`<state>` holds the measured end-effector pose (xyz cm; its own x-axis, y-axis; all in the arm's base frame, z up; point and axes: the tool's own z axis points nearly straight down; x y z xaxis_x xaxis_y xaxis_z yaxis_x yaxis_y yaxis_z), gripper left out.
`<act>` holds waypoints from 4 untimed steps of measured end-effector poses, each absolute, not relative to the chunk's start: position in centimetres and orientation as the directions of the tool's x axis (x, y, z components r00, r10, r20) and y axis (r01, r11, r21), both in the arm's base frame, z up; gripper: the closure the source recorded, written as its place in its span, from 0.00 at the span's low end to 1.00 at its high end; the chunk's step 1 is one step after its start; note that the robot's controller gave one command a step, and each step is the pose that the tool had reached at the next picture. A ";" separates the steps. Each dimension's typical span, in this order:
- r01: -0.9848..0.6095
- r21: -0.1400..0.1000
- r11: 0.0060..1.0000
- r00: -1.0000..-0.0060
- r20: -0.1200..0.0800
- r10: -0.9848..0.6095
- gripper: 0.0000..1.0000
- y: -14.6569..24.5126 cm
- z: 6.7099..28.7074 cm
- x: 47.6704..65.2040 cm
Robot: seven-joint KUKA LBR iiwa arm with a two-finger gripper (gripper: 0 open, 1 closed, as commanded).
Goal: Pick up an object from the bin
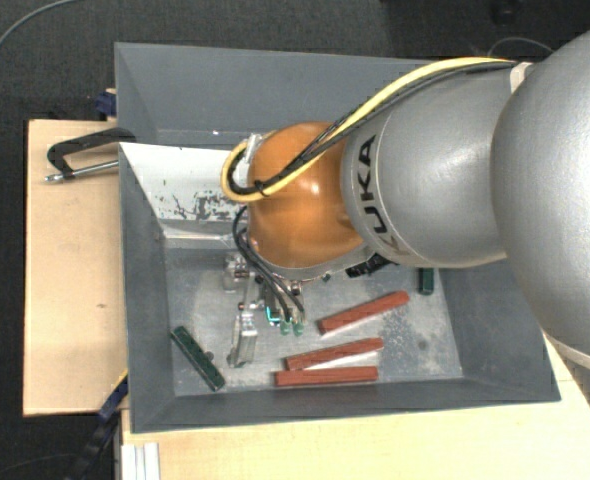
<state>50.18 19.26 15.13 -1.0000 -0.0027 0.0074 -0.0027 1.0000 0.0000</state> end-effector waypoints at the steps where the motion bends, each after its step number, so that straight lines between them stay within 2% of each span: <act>1: 0.009 -0.004 1.000 -1.000 0.005 0.009 0.00 10.0 12.2 49.3; 2: -0.094 -0.004 0.996 -0.996 -0.005 -0.094 0.00 0.7 6.9 55.8; 3: -0.100 0.002 0.995 -0.995 -0.005 -0.100 1.00 1.3 7.1 55.7; 4: -0.248 0.001 0.969 -0.969 -0.009 -0.248 1.00 5.5 7.1 59.8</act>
Offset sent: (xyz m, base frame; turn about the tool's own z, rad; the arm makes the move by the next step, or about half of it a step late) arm -0.0084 -0.0881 -0.0284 0.0044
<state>59.79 5.48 7.12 -0.9687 -0.2481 -0.0089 -0.2482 0.9687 0.0014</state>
